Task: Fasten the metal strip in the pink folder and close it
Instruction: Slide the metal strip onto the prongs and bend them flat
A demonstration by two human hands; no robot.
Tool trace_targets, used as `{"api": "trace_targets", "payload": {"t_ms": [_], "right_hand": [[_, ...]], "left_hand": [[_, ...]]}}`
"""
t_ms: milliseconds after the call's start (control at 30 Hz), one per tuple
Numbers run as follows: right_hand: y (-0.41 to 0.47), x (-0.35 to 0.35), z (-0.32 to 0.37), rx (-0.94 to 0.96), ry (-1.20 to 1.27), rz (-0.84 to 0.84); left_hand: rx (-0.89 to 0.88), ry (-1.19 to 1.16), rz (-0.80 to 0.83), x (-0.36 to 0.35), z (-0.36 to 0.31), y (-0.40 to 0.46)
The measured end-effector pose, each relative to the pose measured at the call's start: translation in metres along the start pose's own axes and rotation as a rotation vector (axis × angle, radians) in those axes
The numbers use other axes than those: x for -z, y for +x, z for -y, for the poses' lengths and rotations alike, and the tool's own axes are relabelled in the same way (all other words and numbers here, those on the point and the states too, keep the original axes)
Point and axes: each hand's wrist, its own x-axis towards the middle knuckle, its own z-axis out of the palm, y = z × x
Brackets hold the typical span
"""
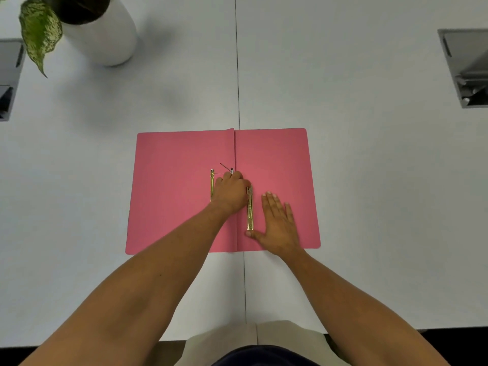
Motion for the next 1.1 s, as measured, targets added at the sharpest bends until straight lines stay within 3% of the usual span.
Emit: {"api": "trace_targets", "payload": {"t_ms": [300,700,800,933,1100], "right_hand": [[0.001,0.001,0.002,-0.010,0.032,0.000],[0.003,0.004,0.005,0.001,0.081,0.011],[0.002,0.012,0.011,0.003,0.250,0.003],[0.004,0.030,0.023,-0.083,0.732,-0.100],[0.015,0.054,0.037,-0.144,0.937,-0.098]], "left_hand": [[0.042,-0.104,-0.003,0.005,0.005,0.010],[0.150,-0.805,-0.038,0.017,0.018,0.001],[0.143,-0.907,0.006,0.023,0.023,-0.006],[0.100,-0.989,0.010,0.032,0.028,-0.014],[0.044,-1.076,-0.001,0.041,0.031,-0.021]]}}
